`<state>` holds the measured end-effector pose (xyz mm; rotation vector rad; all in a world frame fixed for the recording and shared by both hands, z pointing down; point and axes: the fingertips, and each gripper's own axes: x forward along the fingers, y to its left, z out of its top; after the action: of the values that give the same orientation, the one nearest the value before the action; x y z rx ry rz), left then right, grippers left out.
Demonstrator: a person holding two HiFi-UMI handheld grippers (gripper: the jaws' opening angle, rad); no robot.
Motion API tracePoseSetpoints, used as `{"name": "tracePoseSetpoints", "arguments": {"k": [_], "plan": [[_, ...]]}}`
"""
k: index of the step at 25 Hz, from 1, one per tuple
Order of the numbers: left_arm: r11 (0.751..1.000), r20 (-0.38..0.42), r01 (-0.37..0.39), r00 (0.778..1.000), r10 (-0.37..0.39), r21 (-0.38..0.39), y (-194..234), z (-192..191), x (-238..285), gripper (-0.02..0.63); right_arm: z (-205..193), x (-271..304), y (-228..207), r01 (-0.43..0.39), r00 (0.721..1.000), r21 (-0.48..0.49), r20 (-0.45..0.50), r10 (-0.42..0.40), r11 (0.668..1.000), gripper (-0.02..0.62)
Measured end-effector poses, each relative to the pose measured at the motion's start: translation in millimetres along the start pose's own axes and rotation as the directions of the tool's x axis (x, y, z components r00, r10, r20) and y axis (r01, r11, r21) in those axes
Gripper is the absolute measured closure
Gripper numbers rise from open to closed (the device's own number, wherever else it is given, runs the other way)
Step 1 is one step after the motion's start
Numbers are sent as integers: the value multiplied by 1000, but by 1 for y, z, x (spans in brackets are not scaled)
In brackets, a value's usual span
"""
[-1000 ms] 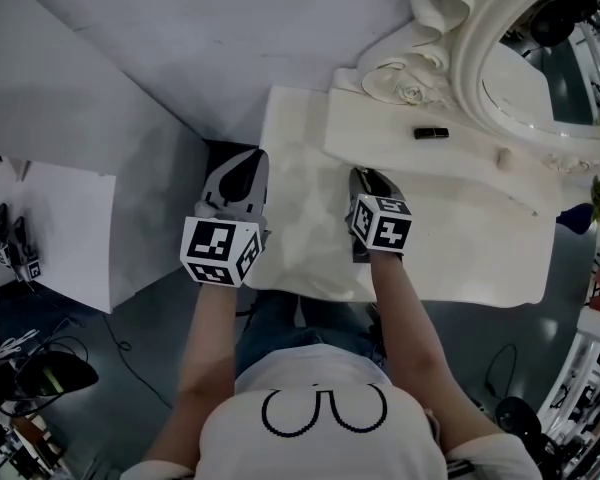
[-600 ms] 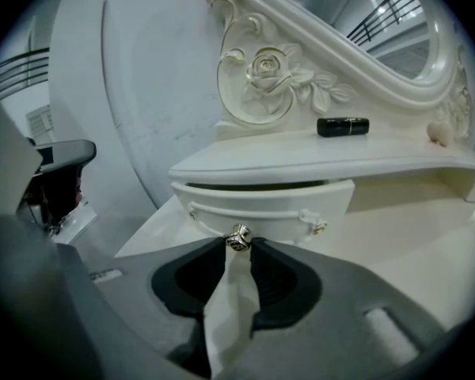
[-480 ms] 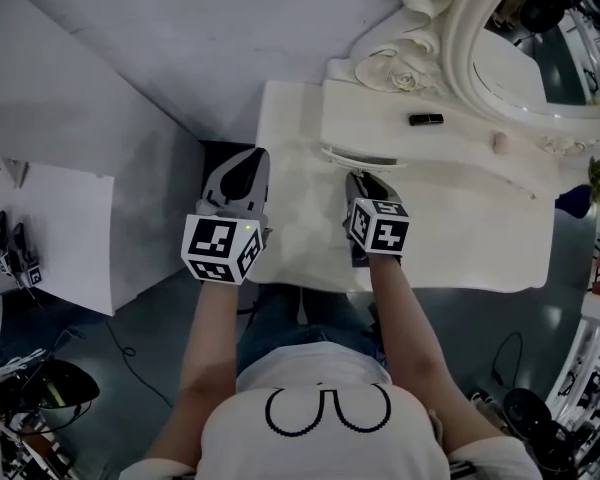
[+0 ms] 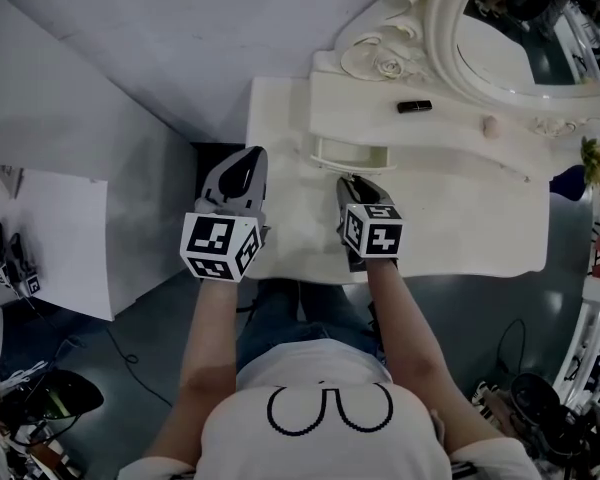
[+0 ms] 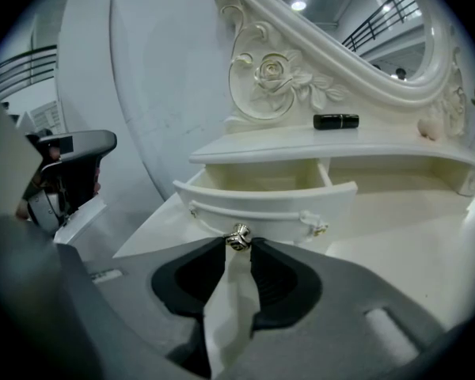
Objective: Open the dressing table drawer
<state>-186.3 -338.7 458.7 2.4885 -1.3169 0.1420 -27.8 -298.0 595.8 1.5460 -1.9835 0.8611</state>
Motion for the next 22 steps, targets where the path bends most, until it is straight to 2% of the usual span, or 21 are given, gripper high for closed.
{"name": "tracePoseSetpoints", "arguments": {"k": [13,16,17,18,22], "plan": [[999,-1,39,999,-39,6,-13,0,6,607,-16,-12,5,-7,999,-45,-32,5,999,492],[999,-3,46,999,-46,10,-16,0,4,607,-24,-11,4,-6,997,-50,-73,2,999,491],[999,-3,48,999,-48,14,-17,1,3,607,-27,-11,3,-5,996,-53,-94,0,999,476],[999,-2,50,999,-50,18,-18,2,2,607,-29,-12,2,-5,994,-52,-108,-1,999,431],[999,10,47,999,-47,26,-16,9,-2,607,-19,-22,-5,5,995,-40,-101,-9,999,379]]}}
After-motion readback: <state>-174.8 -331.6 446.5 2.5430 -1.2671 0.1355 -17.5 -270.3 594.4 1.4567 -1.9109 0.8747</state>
